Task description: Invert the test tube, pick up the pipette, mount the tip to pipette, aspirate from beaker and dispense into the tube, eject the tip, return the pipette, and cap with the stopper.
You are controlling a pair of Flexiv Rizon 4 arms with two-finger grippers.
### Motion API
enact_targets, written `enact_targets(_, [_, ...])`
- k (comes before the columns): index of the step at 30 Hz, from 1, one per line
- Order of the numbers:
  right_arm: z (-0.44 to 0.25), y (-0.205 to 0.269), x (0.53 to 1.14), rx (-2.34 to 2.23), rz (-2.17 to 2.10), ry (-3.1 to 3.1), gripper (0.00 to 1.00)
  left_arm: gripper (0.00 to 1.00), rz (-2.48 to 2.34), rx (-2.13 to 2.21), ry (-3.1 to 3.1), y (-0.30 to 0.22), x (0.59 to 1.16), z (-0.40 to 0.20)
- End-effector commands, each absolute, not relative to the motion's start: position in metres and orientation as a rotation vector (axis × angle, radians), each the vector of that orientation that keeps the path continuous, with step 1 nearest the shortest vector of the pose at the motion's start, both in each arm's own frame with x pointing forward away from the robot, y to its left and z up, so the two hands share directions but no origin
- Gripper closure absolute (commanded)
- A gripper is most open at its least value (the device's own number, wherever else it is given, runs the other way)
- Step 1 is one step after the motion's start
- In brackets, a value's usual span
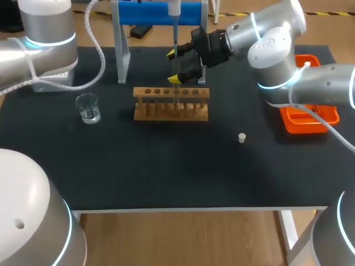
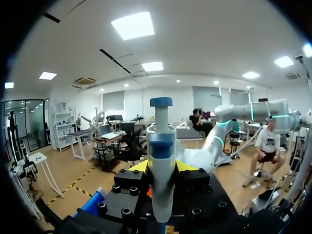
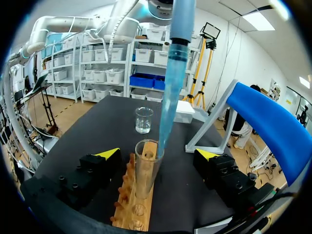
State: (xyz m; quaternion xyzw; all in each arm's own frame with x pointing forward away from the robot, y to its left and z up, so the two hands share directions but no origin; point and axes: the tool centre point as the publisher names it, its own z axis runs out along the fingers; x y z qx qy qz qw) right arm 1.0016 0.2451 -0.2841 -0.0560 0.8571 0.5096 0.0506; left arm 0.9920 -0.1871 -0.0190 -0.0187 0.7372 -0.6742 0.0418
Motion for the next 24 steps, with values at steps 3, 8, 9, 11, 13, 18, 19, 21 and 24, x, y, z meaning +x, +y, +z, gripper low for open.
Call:
enact_targets(3, [-0.284, 0.245, 1.002, -0.172, 1.551, 2.611, 0.00, 1.00, -2.076, -0.034, 2.264, -0.192, 0.993, -0.019])
enact_targets(8, [-0.284, 0.245, 1.002, -0.172, 1.551, 2.611, 0.00, 1.00, -2.082, -0.019, 2.275, -0.196, 0.990, -0.018])
enact_targets(9, [-0.284, 0.245, 1.002, -0.172, 1.551, 2.611, 0.00, 1.00, -2.083, -0.018, 2.277, -0.196, 0.988, -0.018])
enact_targets(11, [-0.284, 0.245, 1.002, -0.172, 1.551, 2.611, 0.00, 1.00, -2.082, -0.017, 2.282, -0.196, 0.986, -0.018])
enact_targets(13, [-0.284, 0.245, 1.002, -0.172, 1.551, 2.611, 0.00, 1.00, -2.076, -0.022, 2.291, -0.196, 0.983, -0.018])
enact_targets(18, [-0.284, 0.245, 1.002, -0.172, 1.551, 2.611, 0.00, 1.00, -2.050, -0.040, 2.309, -0.193, 0.974, -0.018])
enact_targets(19, [-0.284, 0.245, 1.002, -0.172, 1.551, 2.611, 0.00, 1.00, -2.047, -0.043, 2.311, -0.192, 0.972, -0.019])
enact_targets(21, [-0.284, 0.245, 1.002, -0.172, 1.551, 2.611, 0.00, 1.00, -2.040, -0.054, 2.311, -0.189, 0.968, -0.019])
enact_targets(24, [-0.284, 0.245, 1.002, -0.172, 1.551, 2.611, 0.00, 1.00, -2.032, -0.065, 2.308, -0.187, 0.966, -0.019])
